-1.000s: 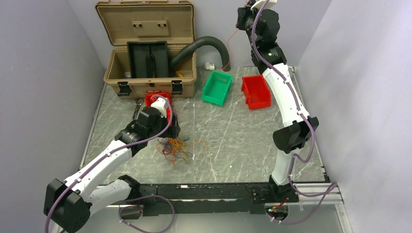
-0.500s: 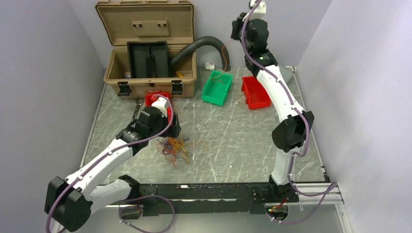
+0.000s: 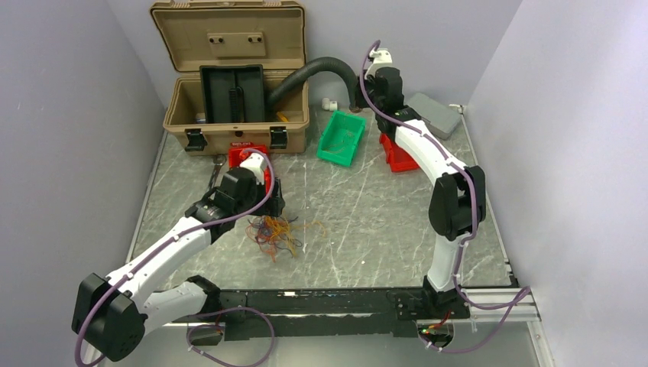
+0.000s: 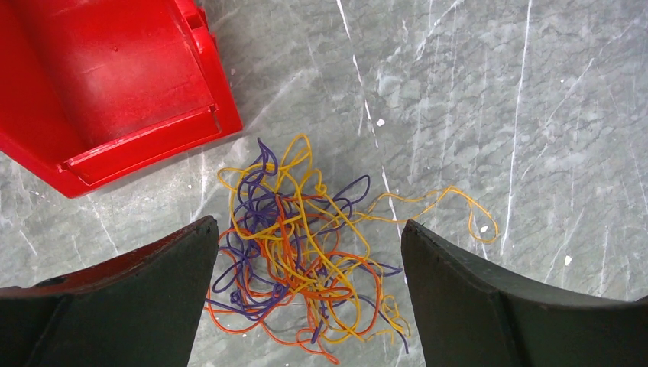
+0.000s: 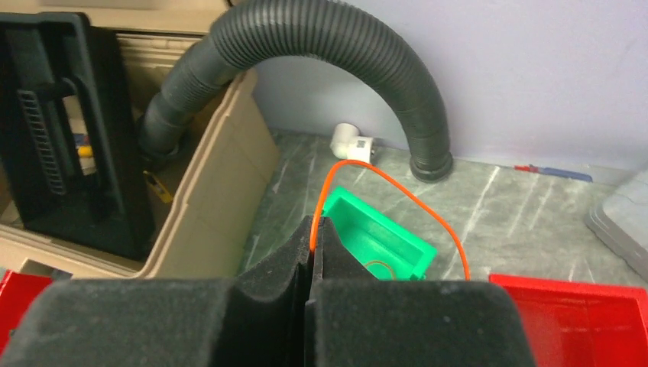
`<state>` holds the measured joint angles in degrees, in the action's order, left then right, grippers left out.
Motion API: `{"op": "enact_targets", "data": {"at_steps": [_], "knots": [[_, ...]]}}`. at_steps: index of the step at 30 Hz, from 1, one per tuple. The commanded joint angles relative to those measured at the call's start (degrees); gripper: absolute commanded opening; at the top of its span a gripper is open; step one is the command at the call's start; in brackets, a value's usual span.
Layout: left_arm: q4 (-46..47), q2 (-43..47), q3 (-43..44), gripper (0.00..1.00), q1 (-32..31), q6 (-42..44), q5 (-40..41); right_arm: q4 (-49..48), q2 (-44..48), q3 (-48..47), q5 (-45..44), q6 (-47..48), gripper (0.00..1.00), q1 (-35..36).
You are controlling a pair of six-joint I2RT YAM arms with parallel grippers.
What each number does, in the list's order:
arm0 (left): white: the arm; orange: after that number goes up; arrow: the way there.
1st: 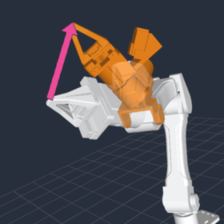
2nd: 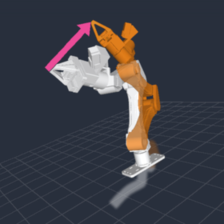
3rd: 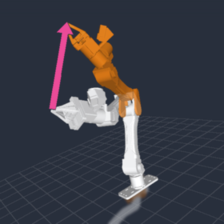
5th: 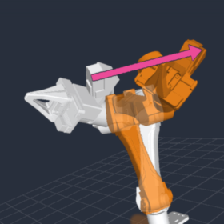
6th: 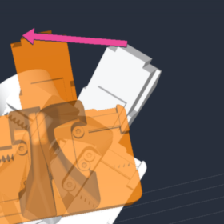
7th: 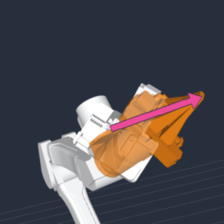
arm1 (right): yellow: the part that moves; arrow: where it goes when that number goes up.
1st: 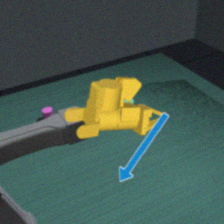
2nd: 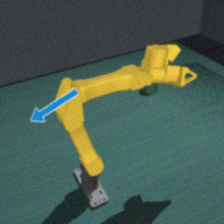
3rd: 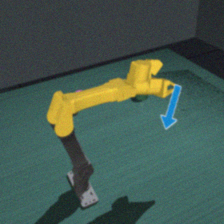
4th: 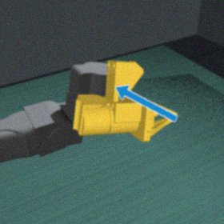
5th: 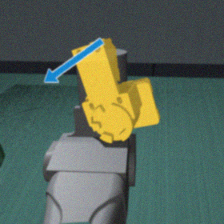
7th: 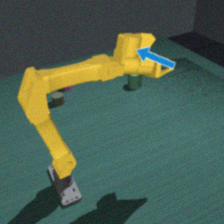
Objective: Untangle the cables
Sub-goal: Place the cable in the bin.
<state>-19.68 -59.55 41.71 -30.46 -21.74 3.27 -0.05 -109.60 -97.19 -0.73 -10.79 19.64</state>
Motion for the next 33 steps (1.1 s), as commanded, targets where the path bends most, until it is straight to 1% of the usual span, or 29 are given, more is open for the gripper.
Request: {"op": "enact_targets", "data": {"at_steps": [1,5,10,12,14,16,20,22,25,26,28,29,31,33], "knots": [[2.01,-0.13,1.98,0.92,-0.14,-0.06,-0.5,1.6,-3.53,-6.64,6.13,3.09,0.0,0.0],[2.02,-0.07,1.79,0.92,-0.13,-0.15,-0.54,4.33,-7.98,-8.8,6.08,2.68,0.0,0.05],[1.48,-0.19,2.09,0.92,-0.17,0.32,-0.13,4.13,-10.4,-6.51,5.84,1.07,0.0,0.39],[1.32,-0.3,2.27,0.92,-0.14,0.42,0.02,3.88,-11.26,-4.96,7.18,-0.03,0.0,0.4],[1.32,-0.52,2.32,0.92,-0.14,0.47,0.02,4.55,-13.0,-5.06,11.43,-0.66,0.0,0.4],[1.52,-0.62,2.29,0.92,-0.18,0.31,-0.24,6.94,-15.76,-7.09,14.64,-0.83,0.0,0.55],[1.65,-0.98,2.23,0.93,-0.2,0.12,-0.66,14.43,-22.1,-13.58,15.53,-0.4,0.0,0.86],[1.33,-0.92,2.23,0.92,-0.14,0.2,-0.63,15.5,-23.37,-14.51,14.81,-0.67,0.0,0.84],[0.62,-0.74,2.28,0.93,-0.15,0.2,-0.21,15.08,-22.47,-13.98,12.8,-0.79,0.0,0.84],[0.43,-0.74,2.31,0.93,-0.13,0.27,-0.24,14.83,-21.75,-13.92,12.69,-0.58,0.04,0.84],[-0.43,-1.0,2.67,0.95,-0.21,0.46,0.45,14.64,-20.19,-14.22,12.5,-0.12,0.35,0.82],[-1.12,-1.27,3.04,0.96,-0.18,0.49,1.17,14.87,-19.22,-14.64,12.32,0.01,0.45,0.79],[-3.18,-1.68,4.04,0.99,-0.15,0.48,3.21,15.35,-17.1,-15.35,12.16,0.23,0.57,0.77],[-4.97,-1.75,4.75,0.99,-0.08,-0.02,4.8,15.47,-14.42,-14.82,12.49,0.24,0.61,0.9]]}}
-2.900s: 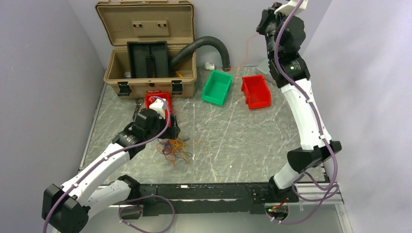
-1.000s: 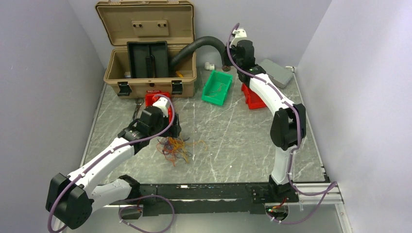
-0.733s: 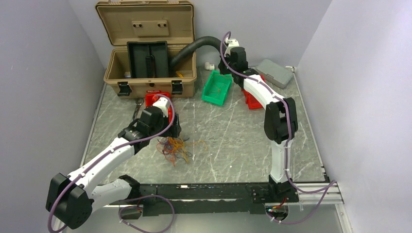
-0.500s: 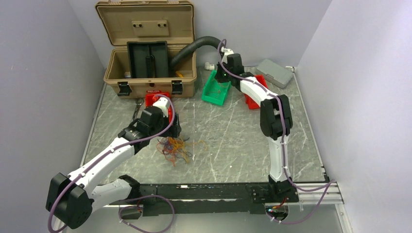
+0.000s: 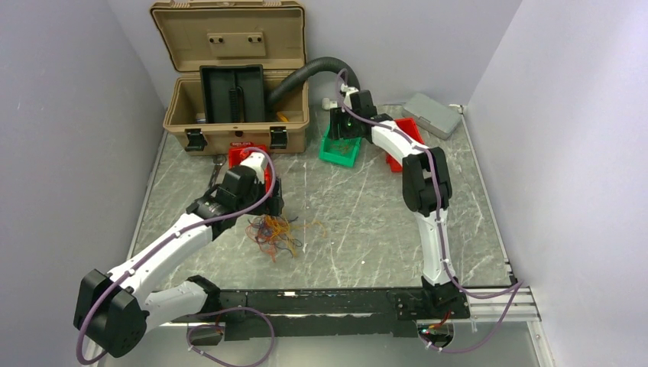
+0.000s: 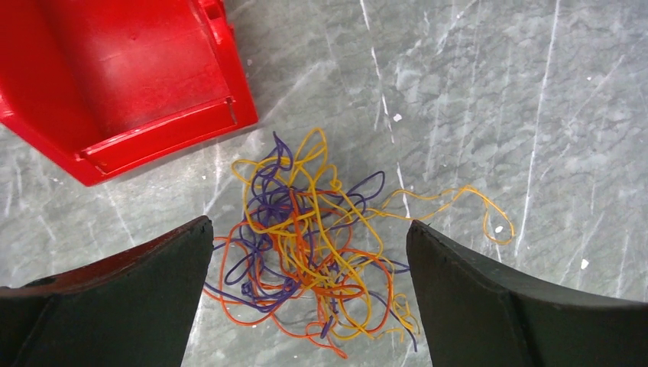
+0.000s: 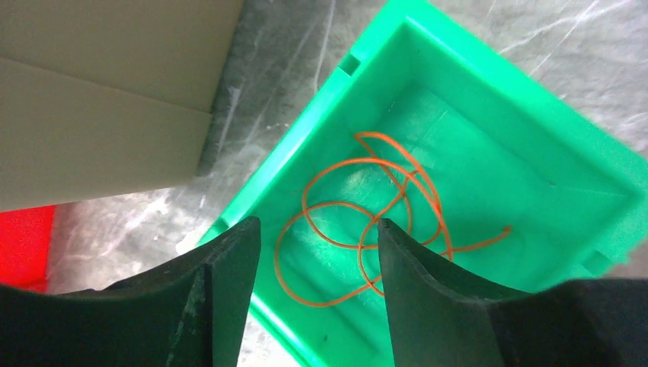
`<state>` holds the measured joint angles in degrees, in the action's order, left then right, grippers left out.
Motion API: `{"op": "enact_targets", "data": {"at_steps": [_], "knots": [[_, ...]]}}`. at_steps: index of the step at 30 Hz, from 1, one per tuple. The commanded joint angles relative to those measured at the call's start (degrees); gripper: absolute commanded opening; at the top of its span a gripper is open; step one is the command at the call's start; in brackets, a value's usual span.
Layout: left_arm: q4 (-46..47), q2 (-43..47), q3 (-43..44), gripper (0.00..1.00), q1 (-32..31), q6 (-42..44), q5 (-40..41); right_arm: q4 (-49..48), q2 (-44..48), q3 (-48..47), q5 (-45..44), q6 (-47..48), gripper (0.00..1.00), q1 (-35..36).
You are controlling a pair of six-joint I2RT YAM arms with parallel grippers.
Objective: Untangle the cables
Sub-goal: Place the cable in the bin, then untie the cable.
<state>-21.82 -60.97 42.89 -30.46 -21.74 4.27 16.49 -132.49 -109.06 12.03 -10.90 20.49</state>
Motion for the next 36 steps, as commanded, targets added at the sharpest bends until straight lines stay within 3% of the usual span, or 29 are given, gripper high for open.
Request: {"op": "enact_targets", "data": {"at_steps": [1,9,13,18,27,29,33,36], "knots": [[-3.62,-0.23,3.83,0.99,-0.03,-0.38,4.29,-1.22,9.97,-2.24,0.13,0.35,0.62,0.07],[-8.66,-2.92,4.34,0.99,0.51,-3.25,1.81,0.96,20.6,6.69,1.9,0.14,0.74,1.46],[-8.6,-2.3,2.0,0.99,0.5,-3.99,-0.89,-4.57,30.38,21.05,3.49,-1.08,0.75,4.6],[-7.59,-1.39,-0.6,0.91,0.51,-4.71,-2.62,-13.6,39.88,39.5,5.02,-4.71,0.71,9.43],[-3.75,-2.73,-2.12,0.86,0.58,-4.36,-6.08,-21.35,42.46,55.67,7.42,-7.47,0.71,17.16],[-3.21,-2.96,-2.24,0.85,0.57,-4.41,-6.53,-21.7,42.48,57.27,7.26,-7.98,0.76,17.74],[-2.74,-2.95,-2.7,0.84,0.6,-4.54,-6.93,-20.2,42.19,58.63,4.51,-8.88,0.95,20.06],[-2.29,-2.43,-3.2,0.84,0.58,-4.54,-7.04,-18.44,41.39,58.87,1.54,-9.3,0.98,21.94]]}}
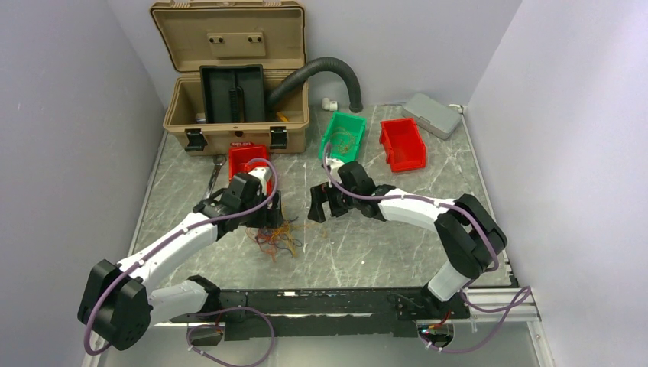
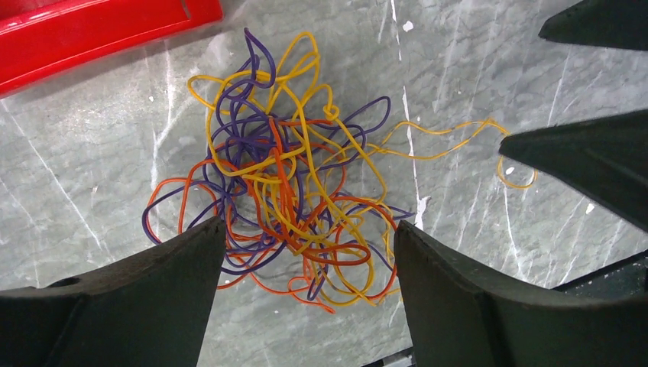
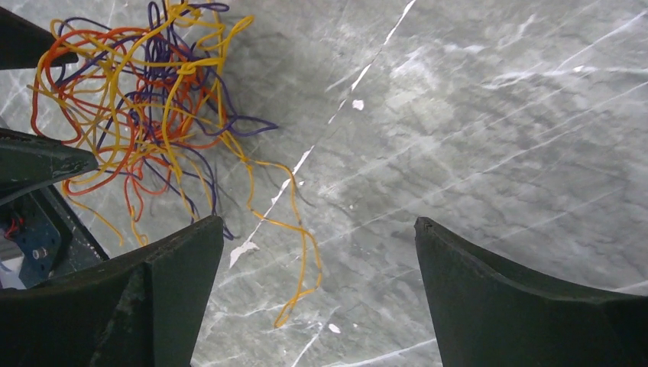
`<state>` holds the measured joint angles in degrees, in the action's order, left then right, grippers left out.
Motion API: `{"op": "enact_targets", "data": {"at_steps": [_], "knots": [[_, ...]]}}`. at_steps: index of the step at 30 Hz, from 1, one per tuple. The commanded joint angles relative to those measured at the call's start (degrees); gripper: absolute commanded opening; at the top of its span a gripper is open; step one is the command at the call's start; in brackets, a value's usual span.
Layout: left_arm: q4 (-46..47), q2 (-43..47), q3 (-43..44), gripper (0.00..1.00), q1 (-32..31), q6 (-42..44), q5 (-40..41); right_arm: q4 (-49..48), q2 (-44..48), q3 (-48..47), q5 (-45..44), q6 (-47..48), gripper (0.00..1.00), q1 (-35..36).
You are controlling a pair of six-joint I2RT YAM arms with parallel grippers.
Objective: Untangle the cables
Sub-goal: Untie the cable.
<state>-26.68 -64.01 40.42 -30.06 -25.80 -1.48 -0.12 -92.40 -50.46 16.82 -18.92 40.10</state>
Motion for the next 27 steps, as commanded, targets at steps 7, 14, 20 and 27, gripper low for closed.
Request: {"op": "enact_targets", "data": {"at_steps": [7,14,20,27], "knots": [[1.82,0.56,-0.42,0.87,0.24,0.07,-0.85,-2.72,-0.5,2.12,-4.24,-1.3,0.88,6.01],[1.54,-0.32,0.04,0.87,0.21,0.74,-0.48,-2.73,-2.07,4.48,-5.67,-0.04,0.67,8.53],[2.07,-1.48,0.17,0.87,0.2,1.31,-0.75,-0.37,4.05,7.23,-15.15,-0.02,0.0,8.51],[4.66,-3.0,-0.86,0.86,0.29,0.15,-3.55,4.7,12.24,7.98,-26.42,-0.97,0.0,8.29]]}}
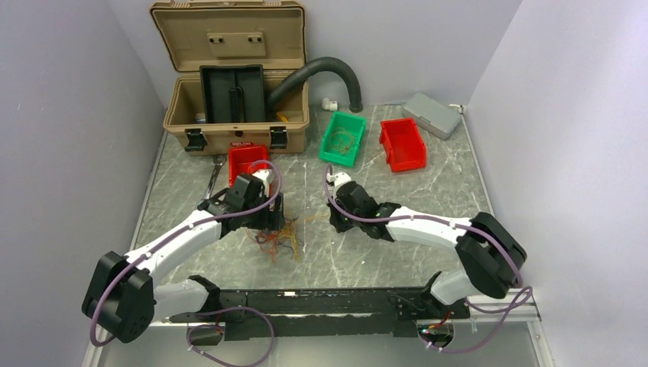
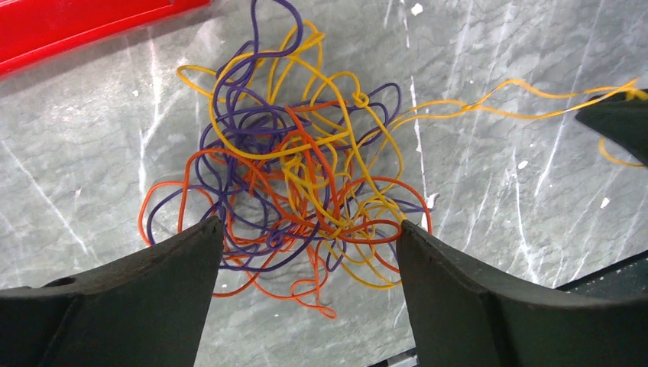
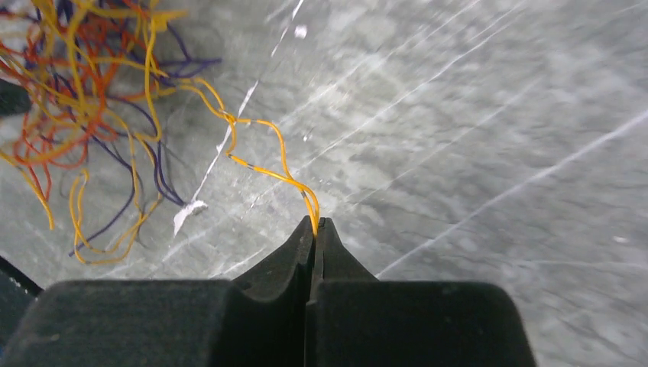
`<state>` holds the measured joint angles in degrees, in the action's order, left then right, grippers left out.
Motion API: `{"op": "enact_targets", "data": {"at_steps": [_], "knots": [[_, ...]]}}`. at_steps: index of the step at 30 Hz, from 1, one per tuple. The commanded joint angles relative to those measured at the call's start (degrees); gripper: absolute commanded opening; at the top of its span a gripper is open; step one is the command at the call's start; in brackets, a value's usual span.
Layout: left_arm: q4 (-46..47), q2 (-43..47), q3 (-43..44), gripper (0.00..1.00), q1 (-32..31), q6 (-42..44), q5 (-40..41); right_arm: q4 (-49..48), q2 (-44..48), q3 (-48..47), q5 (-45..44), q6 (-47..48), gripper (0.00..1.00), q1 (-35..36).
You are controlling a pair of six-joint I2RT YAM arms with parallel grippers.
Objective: Untangle the cables
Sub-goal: Untie the cable.
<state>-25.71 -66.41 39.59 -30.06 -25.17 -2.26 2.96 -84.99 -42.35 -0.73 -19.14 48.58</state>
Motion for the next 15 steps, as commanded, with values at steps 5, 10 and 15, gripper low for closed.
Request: {"op": "enact_targets", "data": {"at_steps": [5,10,15], "knots": [[4.54,-2.0,-0.85,0.82,0.28,-1.11,-3.36,3.38,7.59,-0.19,-9.91,0.02,0.0,-0.41],[3.91,-2.69,-0.02,0.76,0.27,-0.85,-3.15,4.04,8.51,-0.1,-9.99,0.29,0.0,-0.52],[3.86,-3.19,0.81,0.65,0.25,-0.76,-4.49,3.4,7.72,-0.32,-3.82,2.28,0.0,-0.44]]}}
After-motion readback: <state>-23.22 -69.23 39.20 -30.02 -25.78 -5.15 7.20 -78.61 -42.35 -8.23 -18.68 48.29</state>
